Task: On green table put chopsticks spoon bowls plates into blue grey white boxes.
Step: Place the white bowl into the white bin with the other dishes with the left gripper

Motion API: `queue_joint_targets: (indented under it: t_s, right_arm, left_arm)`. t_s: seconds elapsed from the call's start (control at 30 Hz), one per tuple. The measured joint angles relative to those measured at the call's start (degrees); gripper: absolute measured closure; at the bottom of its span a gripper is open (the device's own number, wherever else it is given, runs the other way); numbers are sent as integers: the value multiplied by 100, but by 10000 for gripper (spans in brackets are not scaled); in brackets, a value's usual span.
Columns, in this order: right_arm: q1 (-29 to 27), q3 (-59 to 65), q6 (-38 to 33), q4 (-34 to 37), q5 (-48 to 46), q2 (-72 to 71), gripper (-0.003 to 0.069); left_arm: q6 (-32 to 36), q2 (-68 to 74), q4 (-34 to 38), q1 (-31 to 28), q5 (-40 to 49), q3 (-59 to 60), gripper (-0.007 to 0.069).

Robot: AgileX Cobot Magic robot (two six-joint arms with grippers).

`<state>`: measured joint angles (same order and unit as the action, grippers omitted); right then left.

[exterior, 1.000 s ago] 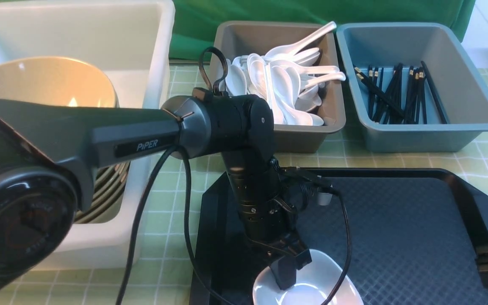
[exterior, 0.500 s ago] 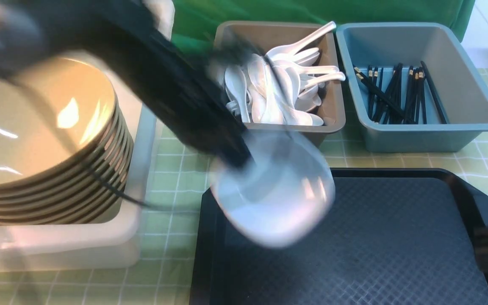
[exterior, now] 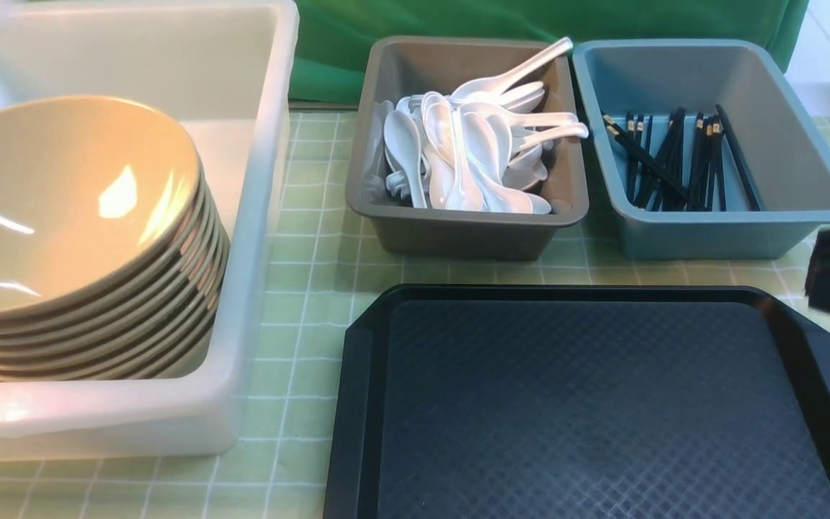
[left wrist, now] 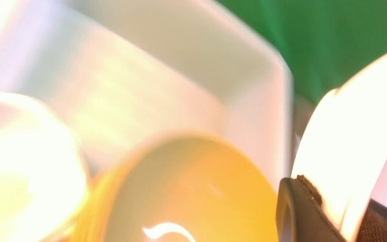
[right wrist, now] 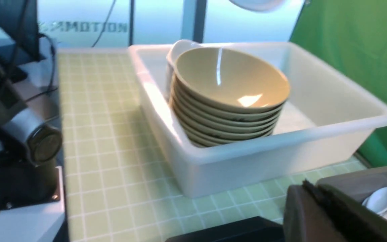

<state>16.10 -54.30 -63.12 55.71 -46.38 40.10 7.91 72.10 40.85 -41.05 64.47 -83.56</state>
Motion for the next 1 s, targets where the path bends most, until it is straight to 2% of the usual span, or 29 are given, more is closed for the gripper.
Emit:
queue_joint_targets:
  t_s: [0.2, 0.57, 0.67, 0.87, 1.0]
  right_arm:
    - [0, 0, 0, 0, -5, 0, 603]
    - [0, 0, 0, 0, -51, 0, 591]
    - [0, 0, 0, 0, -57, 0, 589]
    - [0, 0, 11, 0, -94, 0, 583]
    - [0, 0, 19, 0, -320, 0, 580]
  left_arm:
    - [-645, 544, -130, -690, -573, 423, 610]
    - [-791, 611, -450, -736, -2474, 2309, 610]
    - [-791, 673, -483, -736, -2642, 2530, 610]
    - [-1021, 979, -355, -736, -2420, 2595, 596]
    - [-1156, 1070, -284, -683, -2295, 2595, 489]
